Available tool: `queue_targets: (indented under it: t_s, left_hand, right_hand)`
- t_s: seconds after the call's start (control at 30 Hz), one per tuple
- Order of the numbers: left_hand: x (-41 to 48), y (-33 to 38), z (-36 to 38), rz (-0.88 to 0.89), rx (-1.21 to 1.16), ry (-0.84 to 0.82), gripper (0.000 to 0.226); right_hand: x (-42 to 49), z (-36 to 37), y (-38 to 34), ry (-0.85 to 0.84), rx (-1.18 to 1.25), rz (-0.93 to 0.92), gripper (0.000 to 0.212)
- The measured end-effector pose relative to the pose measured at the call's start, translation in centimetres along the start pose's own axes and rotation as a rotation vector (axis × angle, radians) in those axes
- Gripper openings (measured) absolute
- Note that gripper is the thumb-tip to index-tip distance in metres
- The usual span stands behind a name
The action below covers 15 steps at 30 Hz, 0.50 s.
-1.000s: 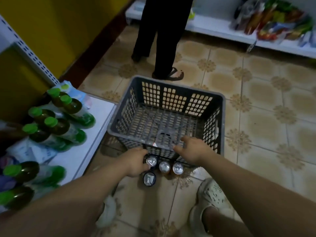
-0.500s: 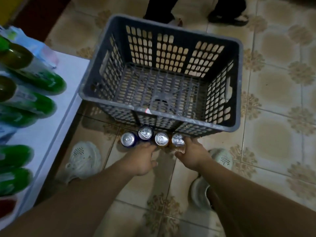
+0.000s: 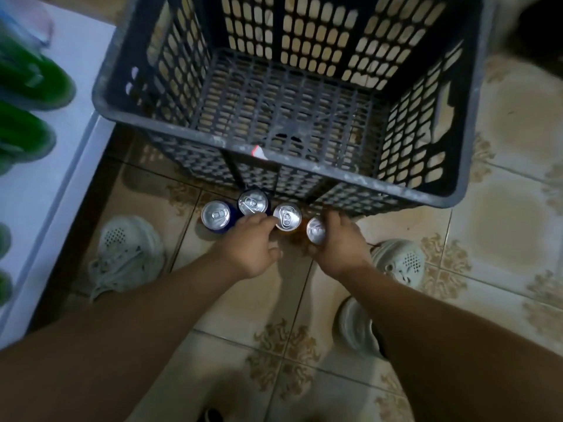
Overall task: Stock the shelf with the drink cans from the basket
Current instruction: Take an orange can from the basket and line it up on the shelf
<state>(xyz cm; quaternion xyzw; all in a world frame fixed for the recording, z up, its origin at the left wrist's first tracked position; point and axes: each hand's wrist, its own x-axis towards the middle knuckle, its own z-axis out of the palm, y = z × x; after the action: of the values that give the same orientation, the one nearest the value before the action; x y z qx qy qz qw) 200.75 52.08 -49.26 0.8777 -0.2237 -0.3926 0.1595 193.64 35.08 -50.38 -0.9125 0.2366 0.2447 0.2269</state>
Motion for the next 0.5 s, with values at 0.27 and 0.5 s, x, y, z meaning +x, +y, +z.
queue_targets:
  t_s: [0.27, 0.5]
  left_hand:
    - [-8.1, 4.9, -8.0, 0.129, -0.254, -0.047, 0.082]
    - [-22.0, 9.1, -20.0, 0.212, -0.555, 0.194, 0.075]
  right_hand:
    - [-9.3, -11.1, -6.2, 0.095, 0.232, -0.141, 0.069]
    - [-18.7, -24.3, -16.6, 0.189, 0.524, -0.395, 0.076]
